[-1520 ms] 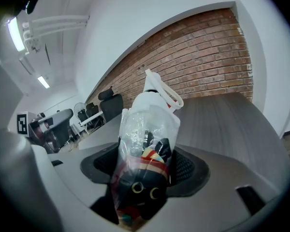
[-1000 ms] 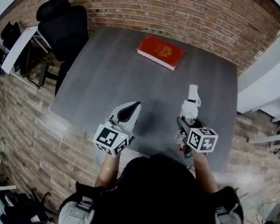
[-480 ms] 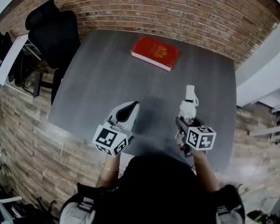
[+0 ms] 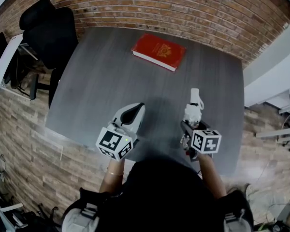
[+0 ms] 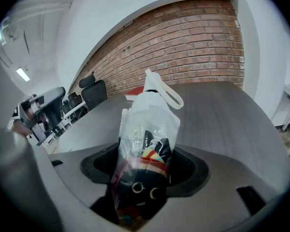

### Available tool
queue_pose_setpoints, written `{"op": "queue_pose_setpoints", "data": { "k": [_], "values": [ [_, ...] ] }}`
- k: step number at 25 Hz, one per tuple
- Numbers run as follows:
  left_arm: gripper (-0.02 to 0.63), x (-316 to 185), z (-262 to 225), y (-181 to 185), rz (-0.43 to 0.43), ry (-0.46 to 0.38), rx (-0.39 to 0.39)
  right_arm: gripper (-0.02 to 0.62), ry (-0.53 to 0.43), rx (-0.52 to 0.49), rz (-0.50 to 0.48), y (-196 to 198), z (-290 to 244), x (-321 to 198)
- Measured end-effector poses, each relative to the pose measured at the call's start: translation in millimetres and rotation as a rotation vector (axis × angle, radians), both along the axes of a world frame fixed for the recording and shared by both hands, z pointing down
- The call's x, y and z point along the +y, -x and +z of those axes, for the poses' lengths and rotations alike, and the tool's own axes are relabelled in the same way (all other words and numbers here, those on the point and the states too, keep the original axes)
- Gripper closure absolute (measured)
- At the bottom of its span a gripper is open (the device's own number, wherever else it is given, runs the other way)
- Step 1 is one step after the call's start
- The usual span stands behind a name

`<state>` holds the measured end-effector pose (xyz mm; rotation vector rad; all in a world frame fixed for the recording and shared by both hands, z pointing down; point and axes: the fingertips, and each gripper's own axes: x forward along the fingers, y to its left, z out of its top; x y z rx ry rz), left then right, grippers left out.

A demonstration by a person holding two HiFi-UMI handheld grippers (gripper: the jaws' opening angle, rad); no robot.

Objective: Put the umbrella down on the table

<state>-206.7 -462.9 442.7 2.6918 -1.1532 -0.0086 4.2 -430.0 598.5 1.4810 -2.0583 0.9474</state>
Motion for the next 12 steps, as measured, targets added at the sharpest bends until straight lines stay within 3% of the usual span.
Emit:
{"op": "queue_pose_setpoints", "data": {
  "k": [12],
  "values": [
    [0.604, -9.0, 7.9, -1.6, -0.001, 0.015, -0.002, 0.305, 0.045, 0.064, -0.04, 1.2, 21.6, -8.8]
  ]
}}
